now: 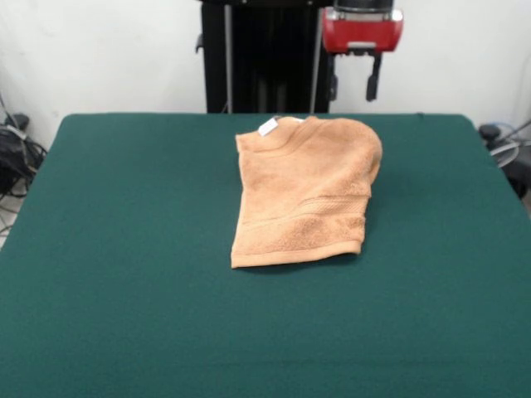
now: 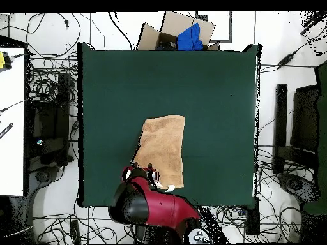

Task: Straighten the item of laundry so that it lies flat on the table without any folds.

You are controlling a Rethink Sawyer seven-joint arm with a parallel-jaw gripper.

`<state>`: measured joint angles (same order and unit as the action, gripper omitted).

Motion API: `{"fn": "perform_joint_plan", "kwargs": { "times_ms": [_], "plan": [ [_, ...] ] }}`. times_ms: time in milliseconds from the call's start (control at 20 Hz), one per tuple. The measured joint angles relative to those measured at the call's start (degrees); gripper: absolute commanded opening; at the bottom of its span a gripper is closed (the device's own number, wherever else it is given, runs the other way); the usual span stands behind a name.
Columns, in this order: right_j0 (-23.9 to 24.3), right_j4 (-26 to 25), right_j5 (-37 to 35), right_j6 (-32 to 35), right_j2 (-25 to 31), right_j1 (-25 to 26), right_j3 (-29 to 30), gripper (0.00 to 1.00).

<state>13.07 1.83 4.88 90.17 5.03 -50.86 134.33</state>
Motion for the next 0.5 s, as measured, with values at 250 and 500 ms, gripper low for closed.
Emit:
{"fn": "perform_joint_plan", "kwargs": {
  "times_ms": [250, 500],
  "plan": [
    [-0.03, 0.0, 0.01, 0.0, 0.01, 1.64, -0.13, 1.0],
    [-0.56, 0.01, 0.04, 0.0, -0.02, 5.11, -0.83, 1.0]
  ]
}}
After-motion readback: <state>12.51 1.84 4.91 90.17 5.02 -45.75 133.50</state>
